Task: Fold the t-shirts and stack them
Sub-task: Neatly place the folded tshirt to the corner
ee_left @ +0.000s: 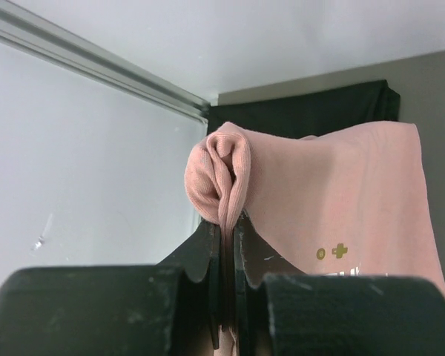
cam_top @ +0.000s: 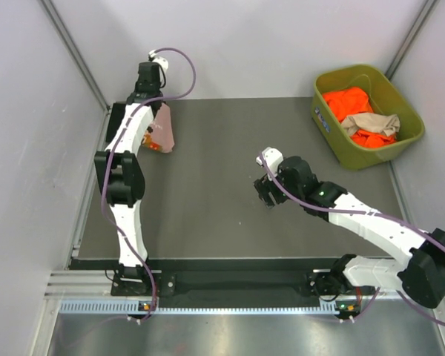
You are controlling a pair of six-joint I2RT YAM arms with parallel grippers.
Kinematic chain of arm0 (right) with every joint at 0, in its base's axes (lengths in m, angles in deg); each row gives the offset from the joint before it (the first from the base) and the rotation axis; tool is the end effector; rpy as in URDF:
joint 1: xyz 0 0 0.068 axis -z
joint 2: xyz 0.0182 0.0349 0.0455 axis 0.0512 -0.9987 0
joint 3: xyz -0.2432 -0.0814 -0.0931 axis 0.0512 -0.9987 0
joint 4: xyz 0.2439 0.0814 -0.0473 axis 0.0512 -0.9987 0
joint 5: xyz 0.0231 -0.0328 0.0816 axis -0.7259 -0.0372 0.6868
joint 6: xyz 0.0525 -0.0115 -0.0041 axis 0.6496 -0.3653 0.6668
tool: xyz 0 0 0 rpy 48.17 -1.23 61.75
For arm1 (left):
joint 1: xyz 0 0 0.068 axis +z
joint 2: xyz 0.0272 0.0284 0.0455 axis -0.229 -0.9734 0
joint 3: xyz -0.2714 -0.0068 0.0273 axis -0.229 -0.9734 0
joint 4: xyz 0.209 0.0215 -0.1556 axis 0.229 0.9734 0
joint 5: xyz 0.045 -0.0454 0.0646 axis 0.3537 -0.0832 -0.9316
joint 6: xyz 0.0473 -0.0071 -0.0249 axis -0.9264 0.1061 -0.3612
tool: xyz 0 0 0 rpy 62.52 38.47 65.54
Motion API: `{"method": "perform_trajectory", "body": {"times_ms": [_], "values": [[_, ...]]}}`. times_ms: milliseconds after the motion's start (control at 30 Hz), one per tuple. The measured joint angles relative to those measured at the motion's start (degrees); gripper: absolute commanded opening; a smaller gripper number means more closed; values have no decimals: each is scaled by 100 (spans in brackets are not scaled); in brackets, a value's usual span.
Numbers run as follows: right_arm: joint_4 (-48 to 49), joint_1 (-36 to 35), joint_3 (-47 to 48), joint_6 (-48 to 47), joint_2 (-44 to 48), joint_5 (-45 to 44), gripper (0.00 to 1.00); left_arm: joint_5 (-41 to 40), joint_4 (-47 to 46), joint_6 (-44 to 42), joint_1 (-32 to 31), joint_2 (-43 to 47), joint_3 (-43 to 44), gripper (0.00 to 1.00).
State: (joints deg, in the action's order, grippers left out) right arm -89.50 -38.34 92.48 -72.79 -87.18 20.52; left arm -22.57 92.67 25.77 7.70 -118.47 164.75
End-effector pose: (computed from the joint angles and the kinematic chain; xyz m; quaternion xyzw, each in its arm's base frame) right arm 0.1911 0.1653 0.2647 -0.3346 0.8322 0.1194 0.4257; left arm 0.5133 -0.0325 0.3227 0.0850 0.8237 0.2941 0.4773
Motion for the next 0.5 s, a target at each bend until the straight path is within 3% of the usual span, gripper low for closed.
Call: {"method": "perform_trajectory", "body": {"times_ms": [500], "values": [[-127, 22, 269, 2, -315, 72, 74, 492, -284, -168, 293, -245, 389, 0]]}}
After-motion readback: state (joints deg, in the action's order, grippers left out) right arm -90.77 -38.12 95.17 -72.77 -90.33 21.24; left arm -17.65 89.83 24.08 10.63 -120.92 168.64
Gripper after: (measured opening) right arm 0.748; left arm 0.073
